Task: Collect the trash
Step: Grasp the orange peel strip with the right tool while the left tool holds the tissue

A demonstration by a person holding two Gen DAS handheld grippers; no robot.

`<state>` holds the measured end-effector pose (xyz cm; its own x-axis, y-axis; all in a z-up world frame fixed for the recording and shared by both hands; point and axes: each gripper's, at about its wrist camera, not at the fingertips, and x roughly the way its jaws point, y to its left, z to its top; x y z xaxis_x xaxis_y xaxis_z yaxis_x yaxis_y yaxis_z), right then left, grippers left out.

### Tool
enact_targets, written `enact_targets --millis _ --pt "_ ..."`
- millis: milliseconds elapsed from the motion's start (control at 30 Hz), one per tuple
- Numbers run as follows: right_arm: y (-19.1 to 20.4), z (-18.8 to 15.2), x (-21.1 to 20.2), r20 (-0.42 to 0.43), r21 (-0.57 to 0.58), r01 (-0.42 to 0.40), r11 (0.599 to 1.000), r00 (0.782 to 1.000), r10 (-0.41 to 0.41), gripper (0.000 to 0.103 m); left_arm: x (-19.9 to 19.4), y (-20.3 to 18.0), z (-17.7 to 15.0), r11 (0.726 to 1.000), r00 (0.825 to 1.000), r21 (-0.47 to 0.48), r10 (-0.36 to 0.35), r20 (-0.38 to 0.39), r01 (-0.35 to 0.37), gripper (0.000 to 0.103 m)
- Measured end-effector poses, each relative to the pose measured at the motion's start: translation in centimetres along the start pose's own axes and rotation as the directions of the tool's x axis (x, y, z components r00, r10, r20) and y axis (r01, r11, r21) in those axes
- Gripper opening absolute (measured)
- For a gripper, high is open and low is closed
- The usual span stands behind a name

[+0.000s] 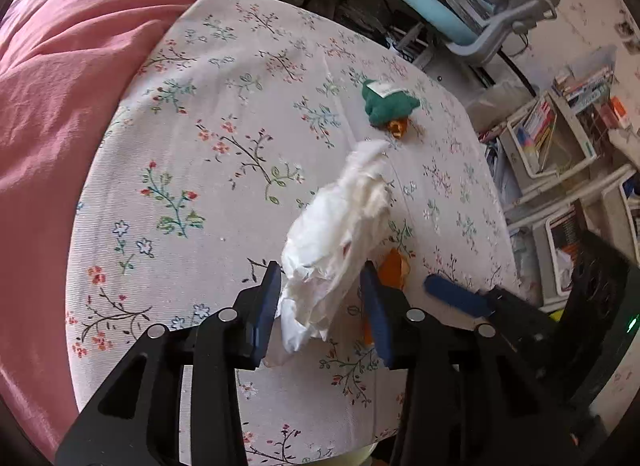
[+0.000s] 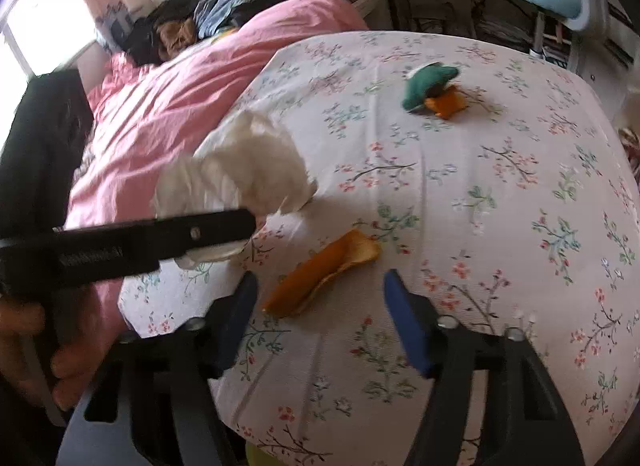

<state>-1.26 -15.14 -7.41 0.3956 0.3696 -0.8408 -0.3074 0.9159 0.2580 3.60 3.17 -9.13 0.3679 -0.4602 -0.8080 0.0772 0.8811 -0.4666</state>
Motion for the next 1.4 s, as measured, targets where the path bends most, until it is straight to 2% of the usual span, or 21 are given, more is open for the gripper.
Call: enact_targets --millis 200,300,367,467,533,600,700,767,800,867,967,1000,1067,1133,1200,1267,1300,1333,1367,1400 --pt "1.9 0.0 1.7 -0.026 -0.073 0.046 0.996 0.999 -0.048 0.047 0.2 0.6 0.4 1.0 1.0 -0.022 0.005 -0.007 -0.005 0.04" --pt "2.1 -0.1 1.9 -0.015 -0.106 0.075 0.992 0.997 -0.077 0.041 0.4 0.4 0.5 0.999 0.999 -0.003 0.035 -0.011 -0.035 0.042" --pt "1.7 -0.1 1.9 -0.016 -0.096 0.073 0.993 0.997 -0.075 0.032 0.5 0.5 0.6 0.998 0.998 0.006 0.057 -0.009 -0.057 0.045" --pt "0.9 -0.1 1.6 -0.014 -0.064 0.086 0.994 0.996 -0.088 0.032 0.2 1.0 0.7 0.997 0.997 0.025 0.07 -0.038 -0.069 0.053" --pt "0.6 0.1 1.6 -0.014 -0.045 0.083 0.996 0.996 -0.084 0.034 -0.3 1.5 0.9 0.993 0.993 0.048 0.111 -0.048 -0.108 0.057" --pt "0.7 0.3 1.9 -0.011 -0.043 0.071 0.997 0.997 -0.071 0.042 -1.0 2.0 1.0 0.985 0.986 0.071 0.161 -0.044 -0.157 0.062" --pt "1.2 0.3 2.2 -0.007 -0.066 0.065 0.996 0.998 -0.065 0.046 -1.5 1.8 0.9 0.959 0.971 0.175 0.234 -0.051 -0.222 0.068" --pt "1.3 0.4 2.2 -0.004 -0.072 0.06 0.996 0.998 -0.061 0.046 -1.6 1.1 0.2 0.92 0.955 0.288 0.292 -0.049 -0.266 0.07" --pt "1.3 0.5 2.3 -0.003 -0.075 0.059 0.995 0.998 -0.059 0.046 -1.9 0.8 -0.1 0.896 0.946 0.329 0.322 -0.018 -0.299 0.07" --pt "1.2 0.6 2.4 -0.001 -0.078 0.055 0.995 0.998 -0.055 0.044 -2.6 0.5 0.1 0.879 0.942 0.346 0.332 0.047 -0.327 0.07" --pt "1.1 0.8 2.5 0.0 -0.08 0.053 0.995 0.999 -0.054 0.039 -3.7 -0.4 0.8 0.88 0.947 0.353 0.289 0.138 -0.319 0.071" --pt "1.0 0.9 2.4 -0.001 -0.081 0.052 0.995 0.999 -0.052 0.036 -3.7 -0.7 1.0 0.878 0.947 0.357 0.279 0.157 -0.318 0.074" --pt "0.8 0.9 2.4 -0.003 -0.083 0.055 0.995 0.998 -0.056 0.028 -3.1 -1.3 1.5 0.861 0.938 0.376 0.289 0.193 -0.343 0.077" --pt "0.4 0.9 2.3 -0.008 -0.079 0.051 0.996 0.999 -0.052 0.023 -1.9 -1.7 1.9 0.839 0.926 0.393 0.325 0.193 -0.376 0.077" --pt "0.2 0.9 2.2 -0.013 -0.079 0.047 0.996 0.999 -0.049 0.02 -0.5 -1.6 2.2 0.828 0.917 0.394 0.357 0.177 -0.398 0.077" --pt "0.1 0.9 2.1 -0.015 -0.087 0.049 0.995 0.999 -0.05 0.019 0.6 -1.3 2.3 0.831 0.917 0.388 0.369 0.15 -0.398 0.076" --pt "0.2 0.8 2.1 -0.016 -0.093 0.05 0.994 0.999 -0.052 0.019 1.1 -1.2 2.3 0.838 0.921 0.385 0.366 0.13 -0.387 0.068" --pt "0.2 0.8 2.1 -0.017 -0.094 0.05 0.994 0.998 -0.052 0.019 1.6 -1.0 2.3 0.849 0.931 0.384 0.352 0.099 -0.362 0.05" --pt "0.1 0.8 2.0 -0.018 -0.096 0.05 0.994 0.998 -0.052 0.018 1.9 -0.9 2.1 0.861 0.94 0.382 0.335 0.067 -0.335 0.039" --pt "0.1 0.8 2.0 -0.019 -0.098 0.049 0.994 0.998 -0.052 0.018 2.0 -1.0 2.0 0.864 0.941 0.382 0.332 0.06 -0.329 0.034"
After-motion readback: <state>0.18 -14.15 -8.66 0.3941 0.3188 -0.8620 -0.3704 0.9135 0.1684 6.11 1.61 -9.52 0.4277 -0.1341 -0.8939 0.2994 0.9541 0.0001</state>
